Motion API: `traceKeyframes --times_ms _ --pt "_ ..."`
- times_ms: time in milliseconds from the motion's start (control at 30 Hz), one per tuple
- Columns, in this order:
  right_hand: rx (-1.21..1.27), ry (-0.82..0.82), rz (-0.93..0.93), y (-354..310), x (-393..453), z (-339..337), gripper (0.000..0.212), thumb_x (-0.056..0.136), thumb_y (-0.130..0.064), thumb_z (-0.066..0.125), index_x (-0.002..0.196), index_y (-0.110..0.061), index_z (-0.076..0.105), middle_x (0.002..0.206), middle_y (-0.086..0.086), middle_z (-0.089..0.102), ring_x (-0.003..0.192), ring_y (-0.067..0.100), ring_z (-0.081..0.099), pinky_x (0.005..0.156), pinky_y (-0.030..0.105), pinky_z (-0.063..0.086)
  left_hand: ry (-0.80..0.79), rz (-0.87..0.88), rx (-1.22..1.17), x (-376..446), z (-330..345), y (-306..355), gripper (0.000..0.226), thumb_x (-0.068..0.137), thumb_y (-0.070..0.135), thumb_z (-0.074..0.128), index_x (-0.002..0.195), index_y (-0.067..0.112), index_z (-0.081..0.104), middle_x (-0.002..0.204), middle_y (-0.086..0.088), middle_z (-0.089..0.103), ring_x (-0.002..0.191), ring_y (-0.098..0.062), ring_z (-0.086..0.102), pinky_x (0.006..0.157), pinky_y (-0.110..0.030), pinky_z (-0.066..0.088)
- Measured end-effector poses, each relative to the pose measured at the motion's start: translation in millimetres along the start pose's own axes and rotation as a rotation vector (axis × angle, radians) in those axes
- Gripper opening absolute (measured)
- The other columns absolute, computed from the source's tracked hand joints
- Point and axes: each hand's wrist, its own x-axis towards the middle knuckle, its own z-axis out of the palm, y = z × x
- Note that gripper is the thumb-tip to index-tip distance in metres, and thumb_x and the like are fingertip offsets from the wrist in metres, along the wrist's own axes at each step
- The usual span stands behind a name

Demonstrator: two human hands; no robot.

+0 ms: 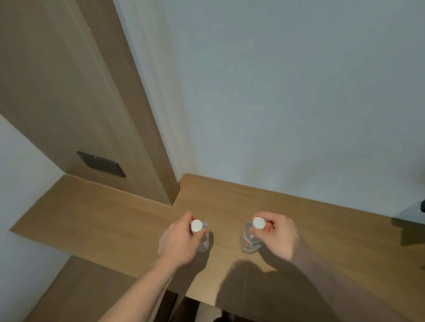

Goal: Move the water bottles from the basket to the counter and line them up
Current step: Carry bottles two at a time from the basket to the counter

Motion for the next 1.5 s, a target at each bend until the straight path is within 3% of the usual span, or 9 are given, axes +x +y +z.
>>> traceKeyframes --times_ms 233,433,633,700,767,867,1033,1167,1500 --pt "0.073 0.015 0.111 -7.9 24.1 31.2 0.030 0.092 -0.031 0.079 0.121 -0.025 0.077 0.111 -0.007 0.076 0.107 0.015 0.068 0.088 0.025 0.047 -0.087 0.001 0.013 24.9 -4.4 -17.6 0.024 0.095 0.053 0.063 0.098 0.034 0.048 0.098 0.009 0.067 0.091 -0.022 0.065 0.076 -0.039 0.055" --pt "0.010 0.010 0.070 -10.5 23.1 38.6 0.036 0.090 -0.029 0.079 0.124 -0.027 0.069 0.098 -0.011 0.071 0.095 0.021 0.068 0.080 0.030 0.052 -0.148 0.034 0.048 22.0 -8.7 -17.2 0.024 0.097 0.056 0.054 0.100 0.033 0.048 0.104 0.008 0.066 0.096 -0.023 0.064 0.080 -0.040 0.056" --pt "-0.064 -0.039 0.079 -20.6 -7.8 19.7 0.070 0.091 -0.032 0.079 0.152 -0.029 0.044 0.104 -0.011 0.066 0.085 0.014 0.065 0.084 0.032 0.054 -0.153 0.078 0.085 -5.5 -39.8 -16.2 0.051 0.096 0.058 0.059 0.142 0.041 0.043 0.128 0.015 0.061 0.112 -0.015 0.064 0.084 -0.034 0.050" --pt "-0.052 -0.055 0.071 -19.8 -31.6 10.1 0.072 0.093 -0.032 0.077 0.155 -0.031 0.041 0.115 -0.007 0.070 0.084 0.008 0.069 0.082 0.029 0.059 -0.138 0.115 0.056 -19.6 -52.2 -11.2 0.059 0.096 0.058 0.061 0.148 0.043 0.038 0.135 0.019 0.057 0.107 -0.011 0.066 0.089 -0.035 0.052" --pt "-0.037 -0.065 0.071 -17.9 -62.1 -3.0 0.077 0.094 -0.033 0.077 0.160 -0.029 0.037 0.142 -0.003 0.063 0.104 0.001 0.066 0.089 0.018 0.058 -0.121 0.180 0.020 -37.0 -59.8 -1.8 0.059 0.096 0.056 0.061 0.148 0.045 0.036 0.136 0.024 0.053 0.096 -0.002 0.066 0.089 -0.035 0.055" --pt "-0.039 -0.037 0.067 -12.4 -114.1 -30.8 0.078 0.098 -0.041 0.071 0.163 -0.034 0.030 0.167 -0.012 0.030 0.131 -0.008 0.038 0.097 -0.001 0.033 -0.116 0.337 -0.018 -70.7 -56.9 22.8 0.049 0.097 0.053 0.061 0.141 0.050 0.039 0.129 0.031 0.047 0.086 0.007 0.061 0.080 -0.027 0.051" --pt "-0.227 0.077 0.193 25.8 -199.7 -76.5 0.082 0.095 -0.067 0.055 0.162 -0.055 0.010 0.169 -0.029 -0.019 0.159 0.007 -0.012 0.130 0.051 0.012 -0.205 0.638 0.023 -126.7 -14.5 85.4 0.052 0.095 0.055 0.059 0.145 0.050 0.042 0.145 0.033 0.031 0.105 0.003 0.052 0.102 -0.027 0.050" --pt "-0.141 0.195 0.354 66.2 -288.3 -118.1 0.083 0.096 -0.062 0.061 0.161 -0.056 0.010 0.165 -0.034 -0.024 0.156 0.004 -0.024 0.132 0.051 0.004 -0.259 0.840 0.143 -168.7 25.9 156.4 0.064 0.099 0.061 0.051 0.156 0.049 0.024 0.165 0.024 0.006 0.153 -0.002 0.015 0.127 -0.031 0.016" --pt "-0.200 0.403 0.676 188.4 -549.7 -174.6 0.082 0.100 -0.067 0.050 0.165 -0.048 0.004 0.169 -0.019 -0.028 0.158 0.016 -0.026 0.131 0.044 0.005 -0.359 1.244 0.361 -333.0 140.0 322.3 0.074 0.100 0.068 0.037 0.163 0.042 0.010 0.172 0.008 -0.021 0.160 -0.020 -0.014 0.130 -0.043 -0.002"
